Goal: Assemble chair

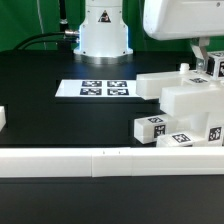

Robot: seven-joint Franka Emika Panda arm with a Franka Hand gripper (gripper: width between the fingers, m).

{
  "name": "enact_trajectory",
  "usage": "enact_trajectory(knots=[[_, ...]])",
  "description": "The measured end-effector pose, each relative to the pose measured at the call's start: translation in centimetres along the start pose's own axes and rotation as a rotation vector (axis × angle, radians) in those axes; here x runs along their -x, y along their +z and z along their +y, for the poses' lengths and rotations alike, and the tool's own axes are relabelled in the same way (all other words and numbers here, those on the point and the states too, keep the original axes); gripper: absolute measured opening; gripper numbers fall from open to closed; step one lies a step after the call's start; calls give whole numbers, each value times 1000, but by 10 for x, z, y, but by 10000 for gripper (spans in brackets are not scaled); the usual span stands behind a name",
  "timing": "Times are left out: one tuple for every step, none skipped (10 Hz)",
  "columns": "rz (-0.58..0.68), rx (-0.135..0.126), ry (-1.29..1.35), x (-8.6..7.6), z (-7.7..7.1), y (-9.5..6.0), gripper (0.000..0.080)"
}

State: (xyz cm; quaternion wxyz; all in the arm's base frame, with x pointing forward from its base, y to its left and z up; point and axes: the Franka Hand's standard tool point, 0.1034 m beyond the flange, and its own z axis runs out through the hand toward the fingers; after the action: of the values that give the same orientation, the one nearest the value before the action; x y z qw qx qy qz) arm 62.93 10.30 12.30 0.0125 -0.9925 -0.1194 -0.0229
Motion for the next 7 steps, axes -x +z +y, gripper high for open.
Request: enact_trajectory(knots=[[4,-1,15,1,0,0,268],[-1,-3,38,6,0,0,268],[-4,-5,55,9,0,0,268],[-1,-4,71,11,0,0,268],[7,-2,73,10,1,0,268],[7,-2,73,10,1,0,268],[7,-2,73,10,1,0,268]])
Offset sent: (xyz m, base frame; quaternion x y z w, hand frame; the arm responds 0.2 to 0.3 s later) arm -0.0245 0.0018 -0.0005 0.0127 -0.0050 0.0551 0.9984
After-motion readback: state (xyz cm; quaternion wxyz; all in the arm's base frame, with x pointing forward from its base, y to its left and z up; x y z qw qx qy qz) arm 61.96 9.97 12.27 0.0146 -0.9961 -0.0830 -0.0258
